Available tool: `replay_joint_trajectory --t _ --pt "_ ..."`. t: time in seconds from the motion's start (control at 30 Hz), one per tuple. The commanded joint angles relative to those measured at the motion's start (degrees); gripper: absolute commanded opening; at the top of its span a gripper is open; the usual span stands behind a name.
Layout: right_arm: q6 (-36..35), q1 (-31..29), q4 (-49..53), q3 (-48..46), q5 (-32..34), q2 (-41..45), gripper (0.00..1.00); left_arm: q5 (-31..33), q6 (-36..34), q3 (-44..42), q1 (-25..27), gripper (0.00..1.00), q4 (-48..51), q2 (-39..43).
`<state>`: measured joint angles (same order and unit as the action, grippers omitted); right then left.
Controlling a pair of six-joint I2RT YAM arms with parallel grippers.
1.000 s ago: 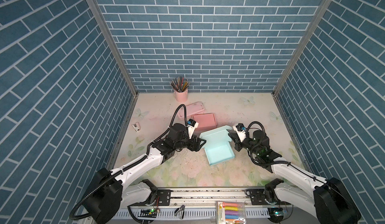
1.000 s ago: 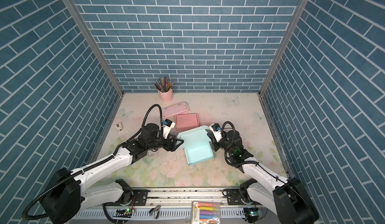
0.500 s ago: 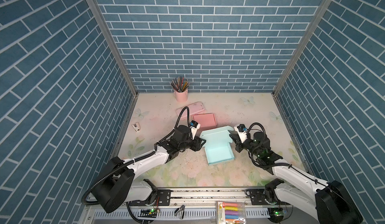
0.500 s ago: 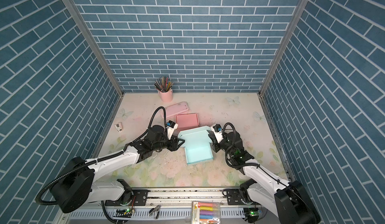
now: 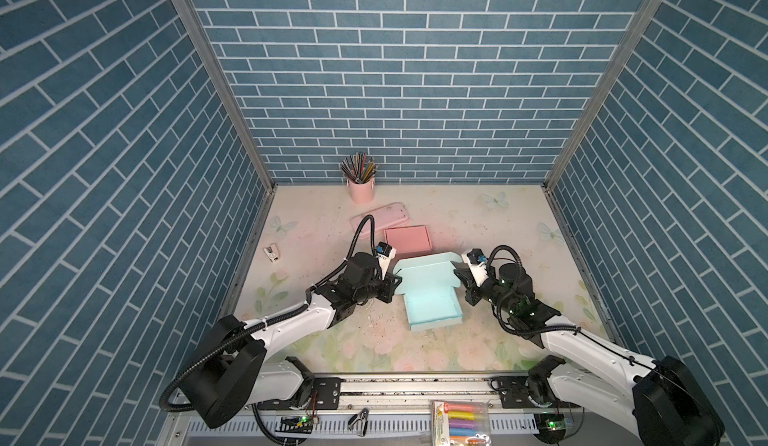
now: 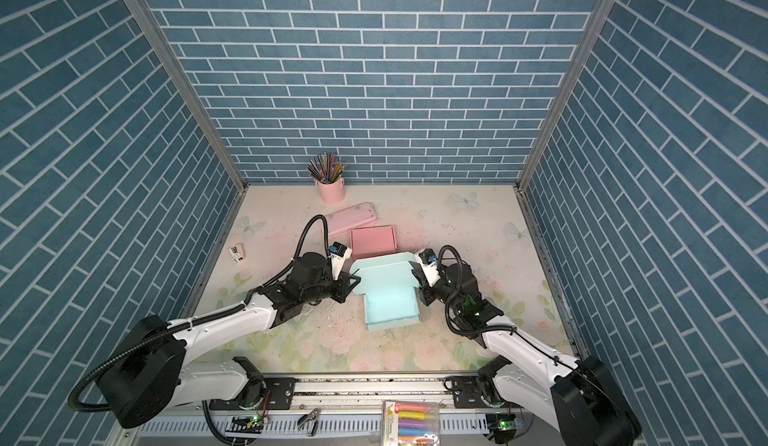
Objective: Fold the paper box
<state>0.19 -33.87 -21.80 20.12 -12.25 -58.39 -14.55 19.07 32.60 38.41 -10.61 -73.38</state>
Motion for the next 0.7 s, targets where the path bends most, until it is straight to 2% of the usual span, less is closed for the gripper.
replay_joint_trajectory --t 0.0,0.33,0.67 --pt "0.1 -0.5 1.0 1.3 1.6 -0.4 0.03 2.1 0.3 -1.4 0.4 0.15 0.8 1.4" --pt "-0.1 -2.4 1.8 1.5 3.5 0.7 0.03 3.7 -0.4 -0.8 1.6 0.13 2.8 3.0" --pt "0.7 -7.5 1.0 4.7 4.5 -1.4 0.04 7.9 0.3 2.5 3.0 0.09 2.1 4.3"
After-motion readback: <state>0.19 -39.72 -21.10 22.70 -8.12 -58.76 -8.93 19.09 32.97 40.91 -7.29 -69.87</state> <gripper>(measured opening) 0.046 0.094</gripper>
